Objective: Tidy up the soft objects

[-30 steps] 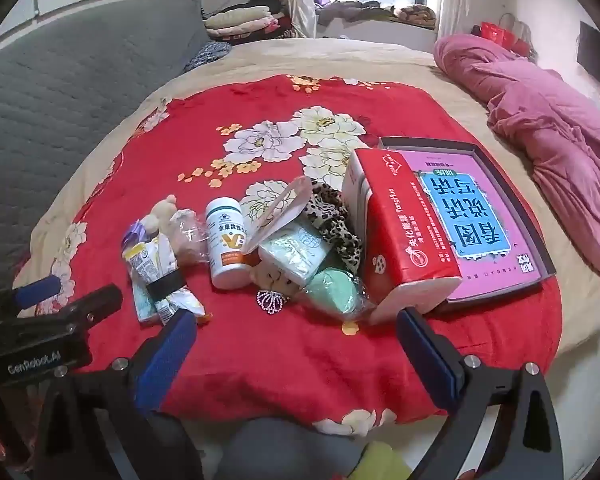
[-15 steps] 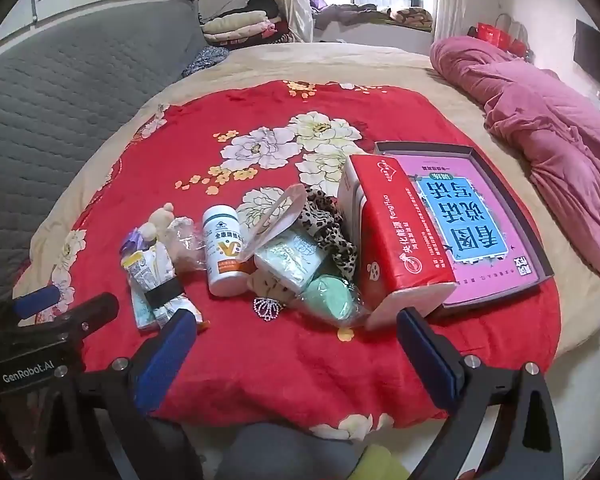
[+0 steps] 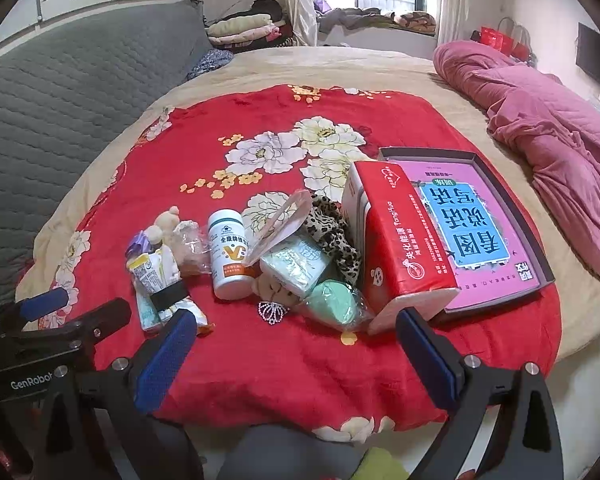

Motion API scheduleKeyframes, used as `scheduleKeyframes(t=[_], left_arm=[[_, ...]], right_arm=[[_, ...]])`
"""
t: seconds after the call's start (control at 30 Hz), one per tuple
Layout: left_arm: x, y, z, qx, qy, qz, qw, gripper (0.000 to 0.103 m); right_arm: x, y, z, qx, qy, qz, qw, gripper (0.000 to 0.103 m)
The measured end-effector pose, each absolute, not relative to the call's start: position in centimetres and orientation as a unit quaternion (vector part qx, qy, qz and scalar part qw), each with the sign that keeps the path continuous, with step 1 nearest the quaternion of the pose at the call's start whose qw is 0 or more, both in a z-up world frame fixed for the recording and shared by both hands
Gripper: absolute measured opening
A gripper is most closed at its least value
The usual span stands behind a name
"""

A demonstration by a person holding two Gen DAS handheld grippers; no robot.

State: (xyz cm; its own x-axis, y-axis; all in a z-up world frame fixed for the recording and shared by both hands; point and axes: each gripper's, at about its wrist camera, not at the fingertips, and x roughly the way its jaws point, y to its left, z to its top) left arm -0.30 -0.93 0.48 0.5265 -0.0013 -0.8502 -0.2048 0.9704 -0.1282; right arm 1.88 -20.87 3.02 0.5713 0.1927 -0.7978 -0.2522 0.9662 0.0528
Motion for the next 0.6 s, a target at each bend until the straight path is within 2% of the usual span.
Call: scheduleKeyframes(t=[0.6], left_arm=[[-0.46, -0.78, 0.53, -0.111, 0.481, 0.06, 0.868, 0.102]], right_arm=[[1.87, -20.93, 3.17, -0.035, 0.442, 0.122, 0.888, 0.1]])
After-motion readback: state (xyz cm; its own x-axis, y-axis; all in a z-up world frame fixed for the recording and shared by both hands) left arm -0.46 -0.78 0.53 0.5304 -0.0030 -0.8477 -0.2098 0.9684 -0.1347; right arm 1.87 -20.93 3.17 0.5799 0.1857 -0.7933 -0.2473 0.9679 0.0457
